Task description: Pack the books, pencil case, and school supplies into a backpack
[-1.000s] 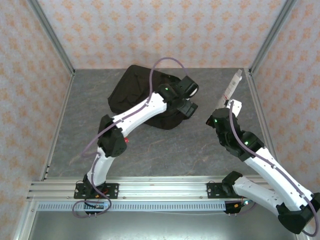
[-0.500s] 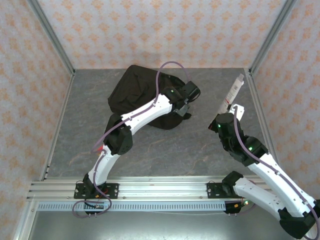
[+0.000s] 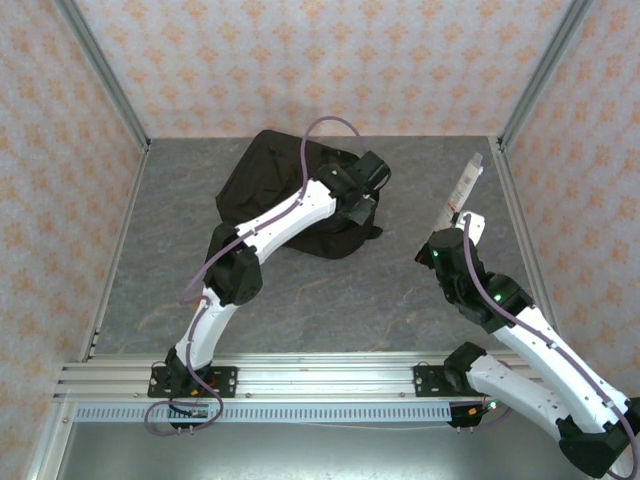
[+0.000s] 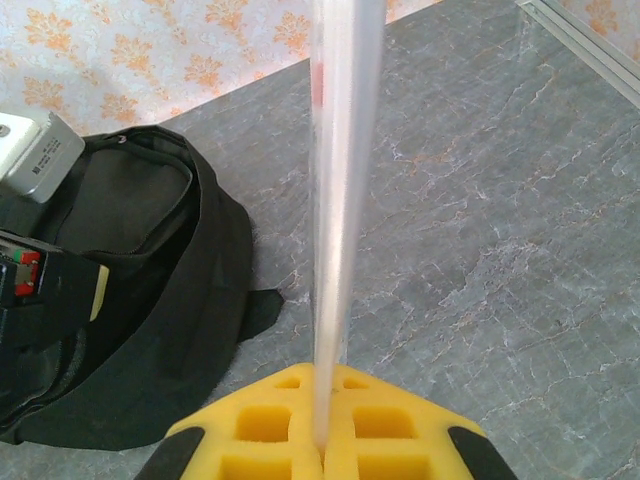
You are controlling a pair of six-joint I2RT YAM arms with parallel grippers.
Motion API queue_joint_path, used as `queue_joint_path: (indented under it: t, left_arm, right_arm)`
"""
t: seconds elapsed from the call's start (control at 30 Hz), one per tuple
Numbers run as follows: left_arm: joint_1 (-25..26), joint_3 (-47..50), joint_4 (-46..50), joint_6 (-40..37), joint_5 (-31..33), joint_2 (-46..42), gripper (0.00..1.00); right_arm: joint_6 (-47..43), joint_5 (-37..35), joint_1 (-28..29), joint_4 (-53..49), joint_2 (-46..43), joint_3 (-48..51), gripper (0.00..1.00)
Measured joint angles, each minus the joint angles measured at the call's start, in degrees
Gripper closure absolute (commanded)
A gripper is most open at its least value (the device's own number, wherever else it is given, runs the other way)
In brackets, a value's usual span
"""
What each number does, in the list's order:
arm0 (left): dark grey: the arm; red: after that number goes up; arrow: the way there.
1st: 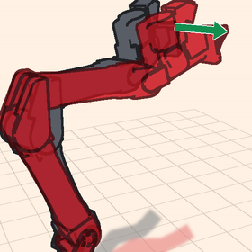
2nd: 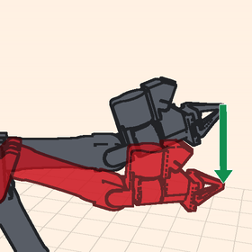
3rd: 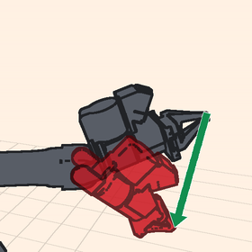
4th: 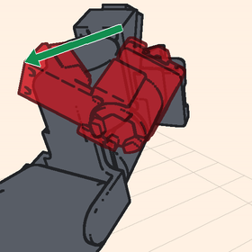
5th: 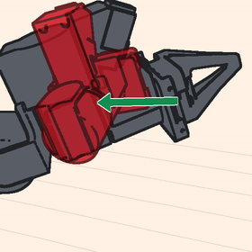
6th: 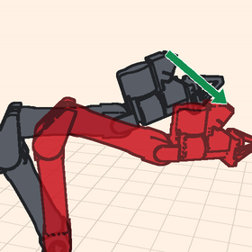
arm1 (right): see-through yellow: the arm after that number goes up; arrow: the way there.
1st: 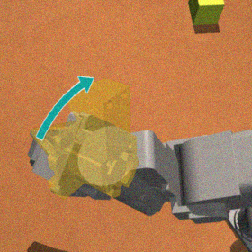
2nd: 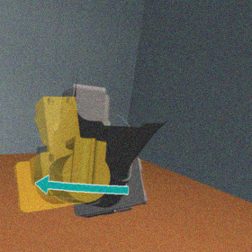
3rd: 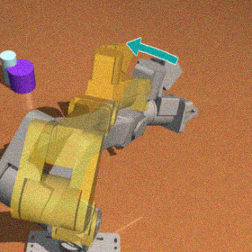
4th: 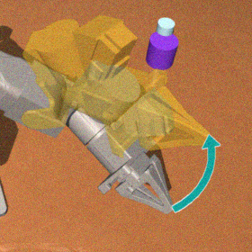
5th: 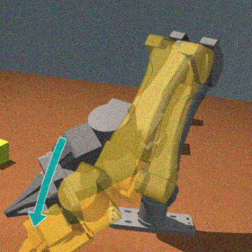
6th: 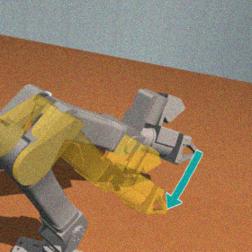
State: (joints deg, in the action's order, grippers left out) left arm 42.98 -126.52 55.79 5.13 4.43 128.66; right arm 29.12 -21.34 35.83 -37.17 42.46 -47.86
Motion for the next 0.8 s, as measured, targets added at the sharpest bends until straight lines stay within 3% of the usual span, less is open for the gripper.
queue_joint_path:
  t: [0.33, 0.63, 0.8]
  left_arm:
    - [-1.0, -1.6, 1.5, 1.3, -0.5, -3.0, 1.00]
    - [-3.7, -2.1, 1.7, 3.0, 1.9, -10.8, 1.00]
    - [-3.8, -1.6, 1.9, 4.0, 3.6, -12.4, 1.00]
  right_arm:
    - [0.0, 4.3, 0.0, -0.1, 0.8, -0.7, 1.00]
    - [2.2, 17.0, 0.0, 5.6, 9.7, -4.9, 1.00]
    - [8.4, 28.1, -3.0, 14.0, 16.6, -5.1, 1.00]
